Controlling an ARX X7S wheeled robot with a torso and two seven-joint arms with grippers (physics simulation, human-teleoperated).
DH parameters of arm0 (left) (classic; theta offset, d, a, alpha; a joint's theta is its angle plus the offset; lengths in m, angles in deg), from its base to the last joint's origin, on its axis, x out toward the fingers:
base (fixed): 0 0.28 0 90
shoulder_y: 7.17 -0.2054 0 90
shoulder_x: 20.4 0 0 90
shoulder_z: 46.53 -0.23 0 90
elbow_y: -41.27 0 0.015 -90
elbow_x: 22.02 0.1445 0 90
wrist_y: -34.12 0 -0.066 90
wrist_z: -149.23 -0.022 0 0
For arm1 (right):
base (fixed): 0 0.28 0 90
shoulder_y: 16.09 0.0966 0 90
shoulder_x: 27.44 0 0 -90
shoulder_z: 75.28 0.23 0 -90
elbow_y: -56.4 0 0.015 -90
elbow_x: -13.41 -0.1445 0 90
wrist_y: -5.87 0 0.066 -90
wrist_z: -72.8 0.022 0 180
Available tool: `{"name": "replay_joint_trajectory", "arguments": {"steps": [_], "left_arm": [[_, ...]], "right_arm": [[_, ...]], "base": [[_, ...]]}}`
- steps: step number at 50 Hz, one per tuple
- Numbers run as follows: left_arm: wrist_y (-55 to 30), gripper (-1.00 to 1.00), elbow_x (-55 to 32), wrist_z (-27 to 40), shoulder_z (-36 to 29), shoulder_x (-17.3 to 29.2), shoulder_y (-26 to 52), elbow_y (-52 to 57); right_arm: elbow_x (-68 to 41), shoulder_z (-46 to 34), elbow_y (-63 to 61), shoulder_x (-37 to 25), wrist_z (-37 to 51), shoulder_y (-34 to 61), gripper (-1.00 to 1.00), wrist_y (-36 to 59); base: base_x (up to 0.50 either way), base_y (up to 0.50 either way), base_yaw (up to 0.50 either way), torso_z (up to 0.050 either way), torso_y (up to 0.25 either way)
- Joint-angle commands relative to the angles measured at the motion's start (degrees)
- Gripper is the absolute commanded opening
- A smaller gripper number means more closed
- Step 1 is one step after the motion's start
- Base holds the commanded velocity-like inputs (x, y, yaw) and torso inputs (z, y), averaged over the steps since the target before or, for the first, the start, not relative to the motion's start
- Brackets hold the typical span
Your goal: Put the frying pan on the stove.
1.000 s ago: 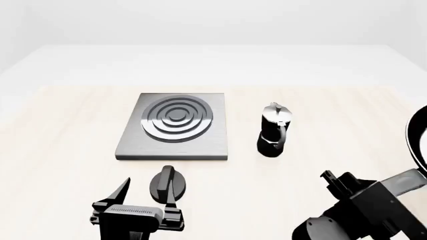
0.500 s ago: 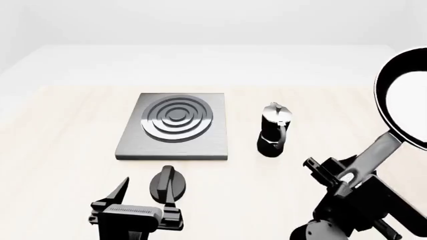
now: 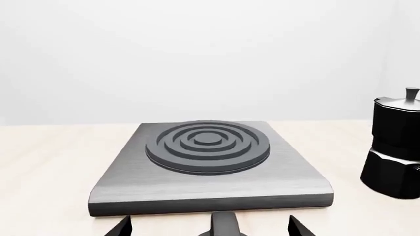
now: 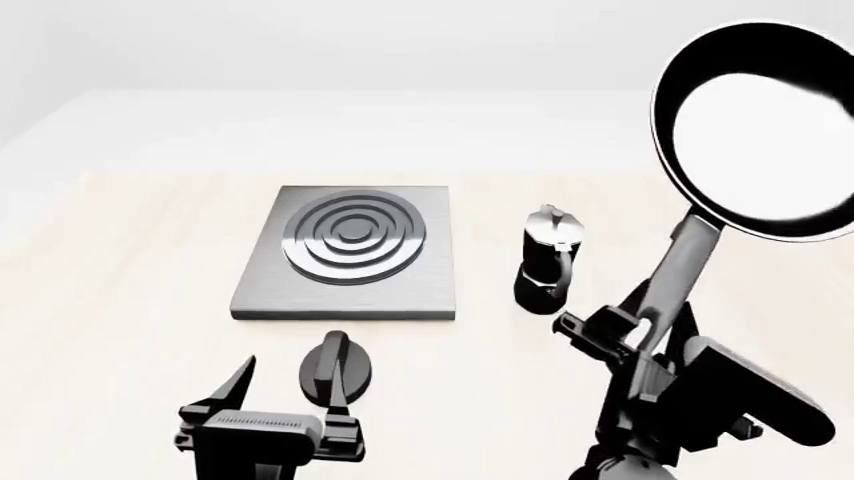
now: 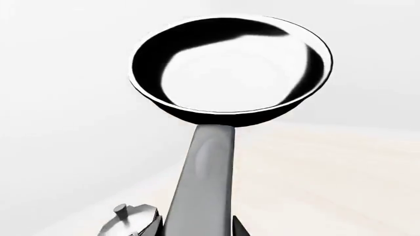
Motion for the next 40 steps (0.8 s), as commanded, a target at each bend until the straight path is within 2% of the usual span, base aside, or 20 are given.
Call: {"name": "replay_joint_trajectory", "arguments": {"steps": [1,22,23,27,28,40], "left_arm": [[0.0,1.0,0.0,0.3,-0.1,0.2,-0.2,0.3],[-0.5,1.0,0.1,0.8,-0.7,0.6,0.1,1.0],[-0.5,1.0,0.0,0.8,-0.6,0.6,0.1,1.0],[-0.5,1.0,-0.1,0.8,-0.7,0.6,0.1,0.9],[-0.4,1.0,-0.1,0.8,-0.7,0.6,0.1,0.8],[-0.3,1.0,-0.4,0.8,-0.9,0.5,0.4,0.3]], "right_arm": [[3.8,-3.6,-4.9,-2.0,-3.3,1.2,-1.0,0.8],[5.4,-10.4,-6.1,-3.8,-10.6,3.8,-1.0,2.1],[5.3,-11.2,-5.8,-4.4,-13.1,4.1,-1.0,-0.2],[4.3,-12.7,-6.3,-5.2,-15.7,6.0,-1.0,1.8],[3.0,-13.5,-7.4,-6.0,-16.6,7.2,-1.0,5.1],[0.1,-18.3,-8.4,-8.6,-25.2,11.3,-1.0,9.1]], "base": [[0.0,0.0,0.0,0.0,0.0],[0.0,0.0,0.0,0.0,0.002],[0.0,0.0,0.0,0.0,0.0],[0.0,0.0,0.0,0.003,0.003],[0.0,0.0,0.0,0.0,0.0],[0.0,0.0,0.0,0.0,0.002]]}}
